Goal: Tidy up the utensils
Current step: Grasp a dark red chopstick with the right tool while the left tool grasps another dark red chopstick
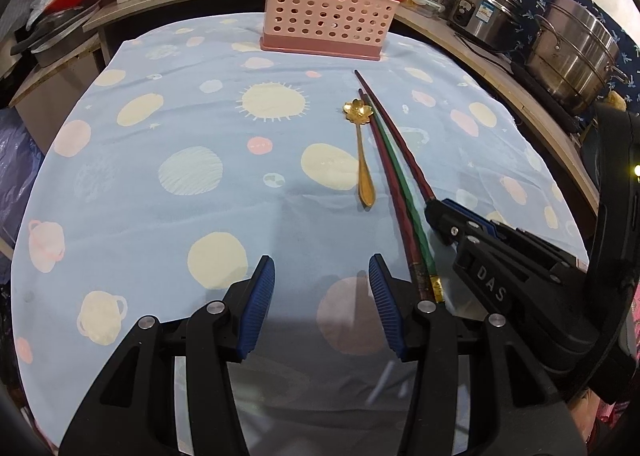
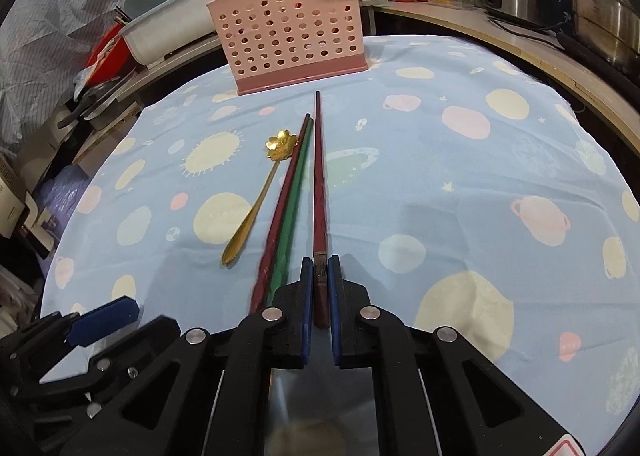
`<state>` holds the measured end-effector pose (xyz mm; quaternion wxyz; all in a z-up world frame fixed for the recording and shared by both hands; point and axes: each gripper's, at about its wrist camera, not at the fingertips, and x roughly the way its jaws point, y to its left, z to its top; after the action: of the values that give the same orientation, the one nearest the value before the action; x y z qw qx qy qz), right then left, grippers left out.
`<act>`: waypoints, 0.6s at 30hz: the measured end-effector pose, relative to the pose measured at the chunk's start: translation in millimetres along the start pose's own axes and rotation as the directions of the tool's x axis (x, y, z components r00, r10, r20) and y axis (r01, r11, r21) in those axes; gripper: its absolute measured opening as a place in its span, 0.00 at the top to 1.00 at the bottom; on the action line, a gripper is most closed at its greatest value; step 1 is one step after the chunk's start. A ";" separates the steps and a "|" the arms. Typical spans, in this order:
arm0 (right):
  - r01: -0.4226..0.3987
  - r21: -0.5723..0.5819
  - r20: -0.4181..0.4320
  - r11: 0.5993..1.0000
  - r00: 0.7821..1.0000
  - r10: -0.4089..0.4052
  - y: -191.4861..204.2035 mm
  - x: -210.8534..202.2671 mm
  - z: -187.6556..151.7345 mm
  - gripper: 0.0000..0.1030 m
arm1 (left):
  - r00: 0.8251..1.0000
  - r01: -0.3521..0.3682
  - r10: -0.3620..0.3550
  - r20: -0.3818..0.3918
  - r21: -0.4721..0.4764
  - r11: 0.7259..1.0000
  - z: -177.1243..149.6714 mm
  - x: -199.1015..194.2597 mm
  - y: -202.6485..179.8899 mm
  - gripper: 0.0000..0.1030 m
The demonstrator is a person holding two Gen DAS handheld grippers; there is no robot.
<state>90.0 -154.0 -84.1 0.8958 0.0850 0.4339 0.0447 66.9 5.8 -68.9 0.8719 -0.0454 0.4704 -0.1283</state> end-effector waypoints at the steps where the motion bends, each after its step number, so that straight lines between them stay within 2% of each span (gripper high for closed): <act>1: 0.005 0.003 0.000 1.000 1.000 -0.005 -2.8 -3.6 -2.9 0.93 | 1.000 0.005 -0.005 0.002 0.005 1.000 -0.2 -0.9 -2.0 0.55; 10: -0.009 0.104 -0.012 0.994 1.000 0.011 -34.0 -31.0 -28.6 0.93 | 0.999 0.049 -0.048 -0.010 0.059 0.997 -5.3 -0.1 -27.1 0.55; 18: -0.019 0.123 -0.007 0.992 1.000 0.020 -37.4 -35.8 -34.0 0.93 | 0.999 0.048 -0.046 -0.028 0.085 0.995 -9.3 8.2 -39.8 0.55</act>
<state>41.4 -192.3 -84.3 0.8865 0.1438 0.4389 0.0270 56.3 -34.3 -72.6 0.8637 -0.0173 0.4744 -0.1694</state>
